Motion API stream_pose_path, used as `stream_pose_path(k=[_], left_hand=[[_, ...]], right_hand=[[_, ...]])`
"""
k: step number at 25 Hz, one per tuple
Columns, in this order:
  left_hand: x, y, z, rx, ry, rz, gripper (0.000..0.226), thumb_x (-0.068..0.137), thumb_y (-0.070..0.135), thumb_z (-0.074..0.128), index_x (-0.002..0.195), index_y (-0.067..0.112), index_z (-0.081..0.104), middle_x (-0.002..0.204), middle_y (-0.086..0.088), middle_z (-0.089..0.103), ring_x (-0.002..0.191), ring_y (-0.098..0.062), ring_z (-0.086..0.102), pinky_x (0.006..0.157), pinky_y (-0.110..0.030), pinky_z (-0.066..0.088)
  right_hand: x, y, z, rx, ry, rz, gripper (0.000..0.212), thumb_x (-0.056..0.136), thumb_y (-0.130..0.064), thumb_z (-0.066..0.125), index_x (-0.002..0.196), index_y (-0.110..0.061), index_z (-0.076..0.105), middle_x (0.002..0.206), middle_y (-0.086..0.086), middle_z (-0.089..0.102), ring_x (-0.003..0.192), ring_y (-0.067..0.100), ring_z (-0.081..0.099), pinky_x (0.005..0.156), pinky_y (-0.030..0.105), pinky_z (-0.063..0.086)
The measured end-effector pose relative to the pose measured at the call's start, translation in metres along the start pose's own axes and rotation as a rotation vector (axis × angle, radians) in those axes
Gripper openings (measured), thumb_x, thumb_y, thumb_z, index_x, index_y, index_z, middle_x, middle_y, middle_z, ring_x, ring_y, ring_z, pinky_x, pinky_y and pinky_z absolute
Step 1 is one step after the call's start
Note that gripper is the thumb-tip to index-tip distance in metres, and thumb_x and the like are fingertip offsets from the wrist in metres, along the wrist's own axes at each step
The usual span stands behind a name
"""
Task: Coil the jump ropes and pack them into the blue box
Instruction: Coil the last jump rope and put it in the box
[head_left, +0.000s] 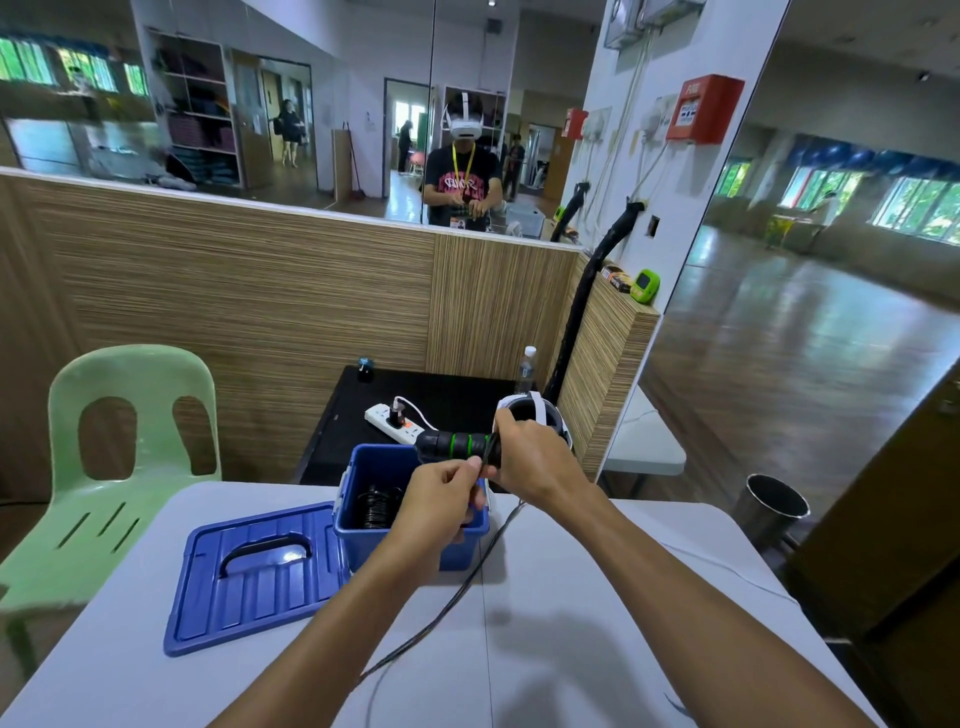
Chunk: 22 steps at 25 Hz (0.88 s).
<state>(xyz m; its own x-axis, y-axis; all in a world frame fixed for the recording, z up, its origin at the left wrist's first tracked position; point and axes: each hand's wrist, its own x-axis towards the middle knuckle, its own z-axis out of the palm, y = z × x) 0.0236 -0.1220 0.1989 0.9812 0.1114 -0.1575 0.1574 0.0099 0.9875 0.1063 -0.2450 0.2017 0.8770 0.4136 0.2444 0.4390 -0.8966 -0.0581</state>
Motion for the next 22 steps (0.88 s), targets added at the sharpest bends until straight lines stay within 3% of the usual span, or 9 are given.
stream_pose_path(k=[3,6,8,10,12,14,16,18,22], left_hand=[[0.003,0.002,-0.004,-0.025,-0.077,0.002,0.023,0.1,0.02,0.049,0.095,0.012,0.071,0.066,-0.001,0.064,0.053,-0.007,0.051,0.047,-0.019,0.042],[0.003,0.001,0.002,0.384,0.077,0.245,0.021,0.099,0.021,0.05,0.089,0.016,0.068,0.068,0.003,0.068,0.059,-0.006,0.061,0.054,-0.017,0.048],[0.0,0.001,0.007,0.672,0.199,0.404,0.023,0.099,0.025,0.047,0.086,0.016,0.064,0.072,0.001,0.066,0.068,-0.015,0.063,0.062,-0.031,0.053],[-0.001,0.003,0.008,0.864,0.281,0.48,0.026,0.1,0.026,0.043,0.085,0.015,0.061,0.078,-0.001,0.064,0.071,-0.021,0.061,0.063,-0.037,0.051],[-0.001,0.004,0.007,0.99,0.305,0.561,0.021,0.099,0.021,0.045,0.086,0.017,0.06,0.082,0.001,0.062,0.073,-0.02,0.06,0.062,-0.036,0.05],[-0.002,0.003,0.007,1.086,0.308,0.636,0.009,0.092,0.014,0.057,0.086,0.018,0.06,0.082,0.004,0.06,0.071,-0.02,0.06,0.054,-0.033,0.047],[-0.001,-0.001,0.006,1.13,0.321,0.673,0.014,0.082,0.008,0.067,0.082,0.02,0.059,0.074,0.007,0.052,0.062,-0.018,0.056,0.042,-0.027,0.031],[0.001,-0.004,0.004,1.187,0.311,0.711,0.022,0.074,0.007,0.074,0.078,0.02,0.057,0.069,0.008,0.045,0.055,-0.014,0.046,0.04,-0.023,0.015],[-0.001,-0.013,0.006,1.197,0.338,0.79,0.028,0.064,0.007,0.085,0.079,0.018,0.064,0.063,0.005,0.053,0.047,-0.015,0.051,0.031,-0.024,0.031]], right_hand=[[-0.001,0.0,-0.001,0.0,-0.025,0.018,0.043,0.088,-0.032,0.069,0.113,-0.01,0.041,0.095,0.01,0.066,0.08,0.031,0.063,0.056,0.032,0.035],[-0.001,-0.002,0.0,0.028,-0.045,0.028,0.041,0.089,-0.028,0.066,0.113,-0.009,0.04,0.089,0.011,0.063,0.072,0.031,0.057,0.053,0.033,0.036],[0.001,-0.003,-0.001,0.058,-0.051,0.036,0.037,0.089,-0.024,0.063,0.113,-0.008,0.039,0.081,0.008,0.056,0.067,0.03,0.055,0.049,0.03,0.033],[0.001,-0.003,-0.002,0.073,-0.049,0.047,0.036,0.09,-0.024,0.061,0.113,-0.008,0.038,0.078,0.005,0.051,0.065,0.029,0.053,0.044,0.029,0.028],[0.001,-0.003,-0.003,0.08,-0.056,0.053,0.037,0.09,-0.024,0.06,0.114,-0.008,0.037,0.079,0.007,0.052,0.066,0.029,0.055,0.045,0.03,0.032],[0.002,-0.004,-0.003,0.094,-0.072,0.055,0.038,0.089,-0.023,0.061,0.114,-0.008,0.037,0.081,0.009,0.056,0.07,0.032,0.06,0.05,0.034,0.041],[0.001,-0.003,-0.003,0.104,-0.081,0.062,0.037,0.088,-0.02,0.062,0.114,-0.008,0.038,0.083,0.011,0.059,0.072,0.033,0.061,0.053,0.037,0.047],[0.0,-0.004,-0.003,0.1,-0.082,0.062,0.035,0.086,-0.018,0.062,0.112,-0.009,0.039,0.083,0.012,0.06,0.074,0.034,0.06,0.056,0.039,0.048],[-0.001,-0.005,-0.005,0.096,-0.047,0.02,0.032,0.087,-0.013,0.059,0.111,-0.005,0.04,0.078,0.01,0.054,0.071,0.037,0.059,0.054,0.039,0.045]])
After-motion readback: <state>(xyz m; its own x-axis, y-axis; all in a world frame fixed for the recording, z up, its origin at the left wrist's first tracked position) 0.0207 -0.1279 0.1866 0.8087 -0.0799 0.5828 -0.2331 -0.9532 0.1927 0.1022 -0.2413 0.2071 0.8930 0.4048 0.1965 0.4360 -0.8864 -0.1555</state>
